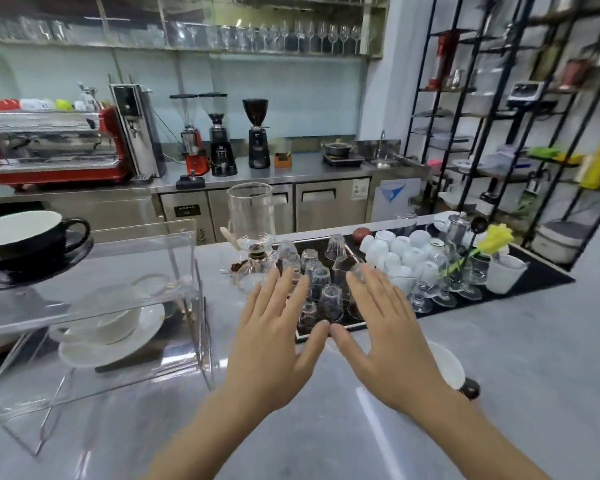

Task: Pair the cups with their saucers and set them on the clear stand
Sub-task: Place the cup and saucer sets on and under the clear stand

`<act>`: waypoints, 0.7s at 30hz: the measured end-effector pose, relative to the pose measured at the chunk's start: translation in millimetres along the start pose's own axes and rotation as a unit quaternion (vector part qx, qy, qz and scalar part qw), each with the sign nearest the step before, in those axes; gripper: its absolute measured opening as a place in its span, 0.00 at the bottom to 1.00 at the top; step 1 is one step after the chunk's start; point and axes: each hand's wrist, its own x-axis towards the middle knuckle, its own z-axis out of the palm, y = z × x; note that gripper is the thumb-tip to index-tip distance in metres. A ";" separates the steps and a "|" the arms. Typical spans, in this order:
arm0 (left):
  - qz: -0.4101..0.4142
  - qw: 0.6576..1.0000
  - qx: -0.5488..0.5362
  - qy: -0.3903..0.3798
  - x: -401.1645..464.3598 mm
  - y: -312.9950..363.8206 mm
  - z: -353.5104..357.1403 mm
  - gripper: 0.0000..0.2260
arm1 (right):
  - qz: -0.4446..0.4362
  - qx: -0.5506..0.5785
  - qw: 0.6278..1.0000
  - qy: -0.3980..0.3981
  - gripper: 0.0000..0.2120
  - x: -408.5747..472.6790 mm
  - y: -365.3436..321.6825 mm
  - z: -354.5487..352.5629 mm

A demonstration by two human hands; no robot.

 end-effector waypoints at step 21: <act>-0.089 0.979 -0.068 -0.172 -29.4 127.3 161.9 0.37 | 0.189 0.026 0.976 -0.104 0.39 -115.4 158.7 15.8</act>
